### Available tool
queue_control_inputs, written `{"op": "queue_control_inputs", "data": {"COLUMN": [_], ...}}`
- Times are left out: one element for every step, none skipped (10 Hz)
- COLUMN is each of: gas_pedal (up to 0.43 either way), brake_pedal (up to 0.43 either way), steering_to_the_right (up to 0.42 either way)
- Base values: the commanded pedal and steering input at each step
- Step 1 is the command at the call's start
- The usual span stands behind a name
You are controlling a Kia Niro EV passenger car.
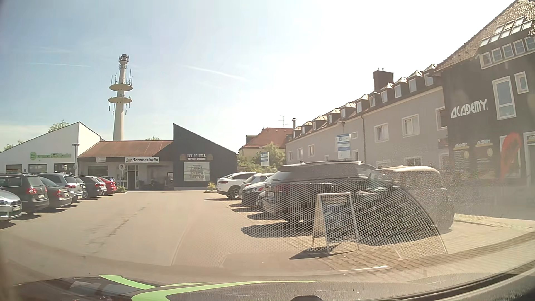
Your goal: Follow the waypoints while adhering to traffic rules and regulations
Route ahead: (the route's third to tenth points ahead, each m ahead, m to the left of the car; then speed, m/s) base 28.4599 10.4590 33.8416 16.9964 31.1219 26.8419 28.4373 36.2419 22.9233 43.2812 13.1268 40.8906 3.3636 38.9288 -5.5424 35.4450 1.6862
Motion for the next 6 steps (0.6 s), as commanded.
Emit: {"op": "queue_control_inputs", "data": {"gas_pedal": [0.169,0.157,0.138,0.118,0.118,0.118], "brake_pedal": [0.000,0.000,0.000,0.000,0.000,0.000], "steering_to_the_right": [-0.768,-0.766,-0.756,-0.742,-0.722,-0.696]}}
